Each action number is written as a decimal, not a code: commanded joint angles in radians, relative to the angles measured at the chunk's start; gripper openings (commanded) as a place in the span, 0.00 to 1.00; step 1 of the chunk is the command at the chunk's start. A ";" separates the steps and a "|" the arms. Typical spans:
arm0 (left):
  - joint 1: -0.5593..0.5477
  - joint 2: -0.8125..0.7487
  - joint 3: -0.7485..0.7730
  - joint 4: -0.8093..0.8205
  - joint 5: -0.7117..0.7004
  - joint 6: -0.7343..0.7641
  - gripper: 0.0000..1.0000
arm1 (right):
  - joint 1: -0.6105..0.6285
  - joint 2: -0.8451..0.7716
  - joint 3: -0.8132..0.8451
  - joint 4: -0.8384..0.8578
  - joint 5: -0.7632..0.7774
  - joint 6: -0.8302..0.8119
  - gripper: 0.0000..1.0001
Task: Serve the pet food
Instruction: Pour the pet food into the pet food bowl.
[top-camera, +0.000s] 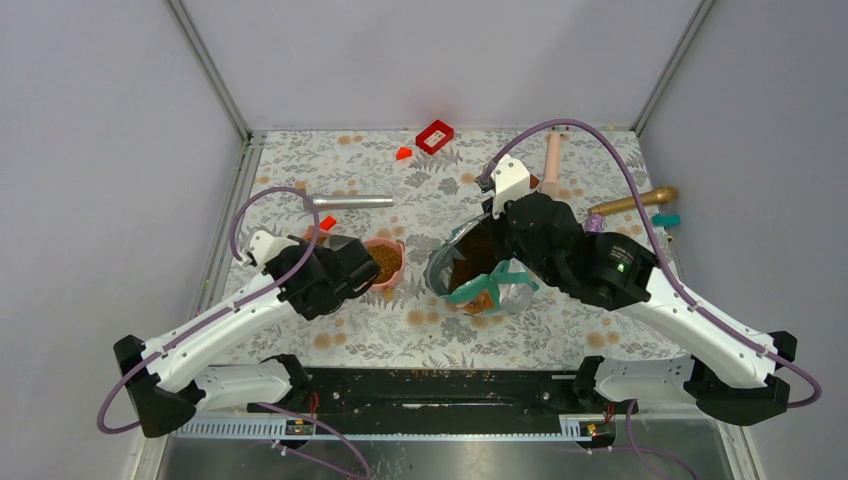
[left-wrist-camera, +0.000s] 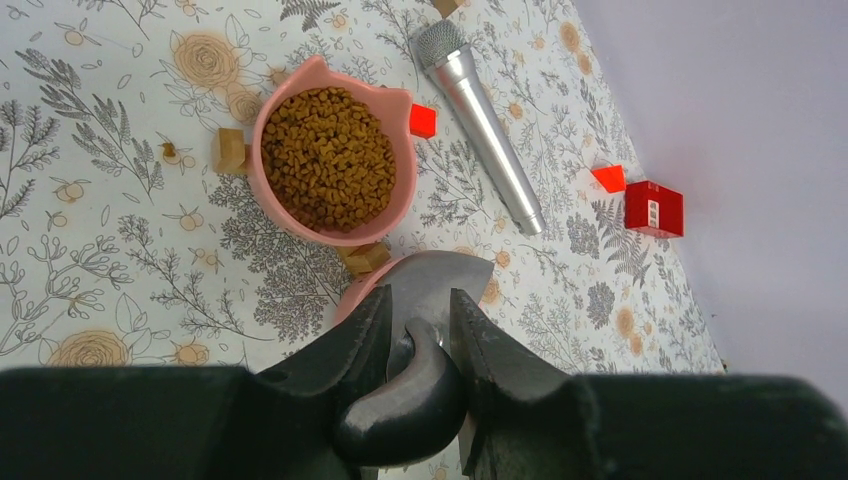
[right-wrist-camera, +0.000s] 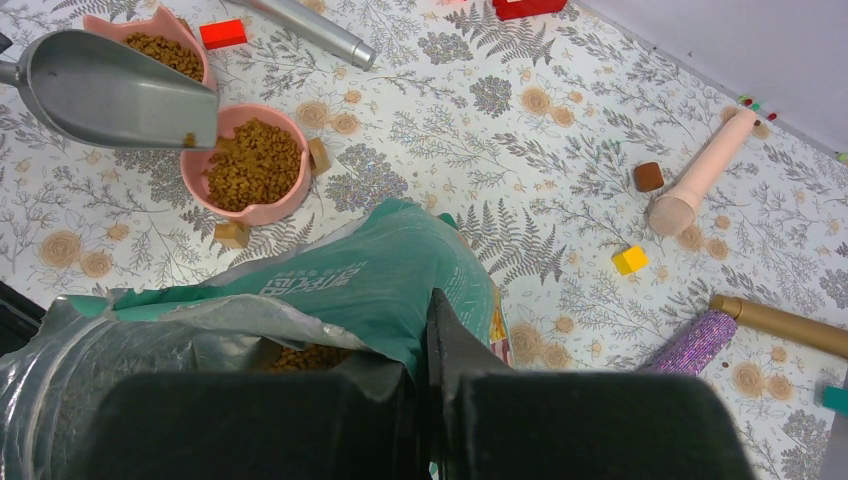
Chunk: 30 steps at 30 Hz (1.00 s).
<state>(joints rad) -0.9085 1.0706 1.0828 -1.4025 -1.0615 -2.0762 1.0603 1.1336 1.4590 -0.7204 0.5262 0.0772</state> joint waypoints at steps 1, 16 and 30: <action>0.006 0.021 0.072 -0.059 -0.072 -0.584 0.00 | 0.004 -0.044 0.012 0.039 0.057 0.011 0.00; 0.006 0.023 0.128 -0.127 -0.134 -0.456 0.00 | 0.004 -0.041 0.016 0.033 0.066 0.042 0.00; 0.006 -0.699 -0.373 0.550 0.264 0.355 0.00 | 0.004 -0.099 -0.052 0.089 0.044 0.142 0.00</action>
<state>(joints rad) -0.9081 0.5453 0.8494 -1.1488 -0.9634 -1.9099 1.0603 1.0946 1.4185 -0.6949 0.5327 0.1631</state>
